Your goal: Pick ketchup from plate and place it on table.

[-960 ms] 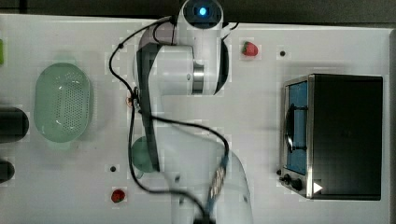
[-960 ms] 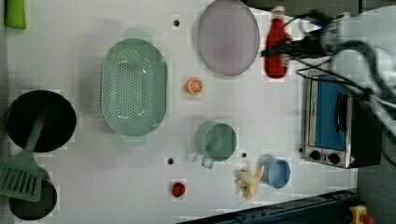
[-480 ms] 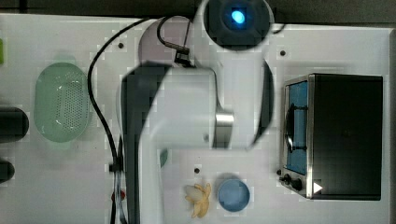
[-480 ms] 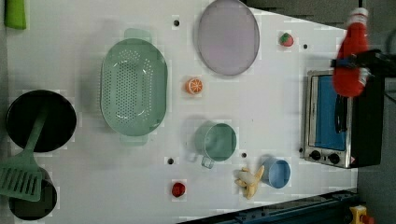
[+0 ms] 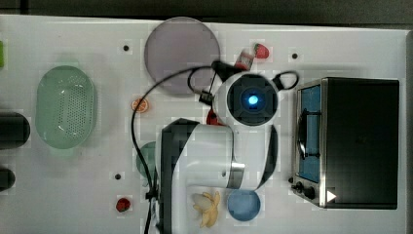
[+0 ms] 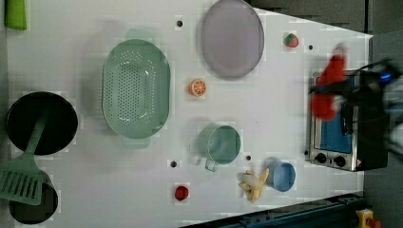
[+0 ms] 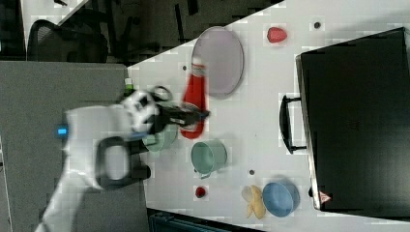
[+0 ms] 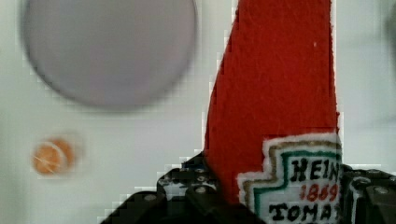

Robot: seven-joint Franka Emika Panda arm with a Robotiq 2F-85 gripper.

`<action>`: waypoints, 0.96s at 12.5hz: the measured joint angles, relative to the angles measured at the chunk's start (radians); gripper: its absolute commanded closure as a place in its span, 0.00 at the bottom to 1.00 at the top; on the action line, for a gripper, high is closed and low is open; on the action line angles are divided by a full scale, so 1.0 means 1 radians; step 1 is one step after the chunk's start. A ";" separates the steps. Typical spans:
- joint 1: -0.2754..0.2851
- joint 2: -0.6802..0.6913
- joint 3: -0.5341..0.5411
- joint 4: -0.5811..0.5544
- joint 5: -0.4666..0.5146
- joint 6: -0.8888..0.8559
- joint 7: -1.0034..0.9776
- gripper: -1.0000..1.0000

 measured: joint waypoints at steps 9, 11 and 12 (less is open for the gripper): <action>0.001 0.290 0.012 -0.207 -0.012 0.296 0.008 0.37; -0.003 0.285 0.014 -0.207 -0.012 0.319 0.009 0.16; -0.006 0.278 0.016 -0.203 -0.012 0.325 0.010 0.05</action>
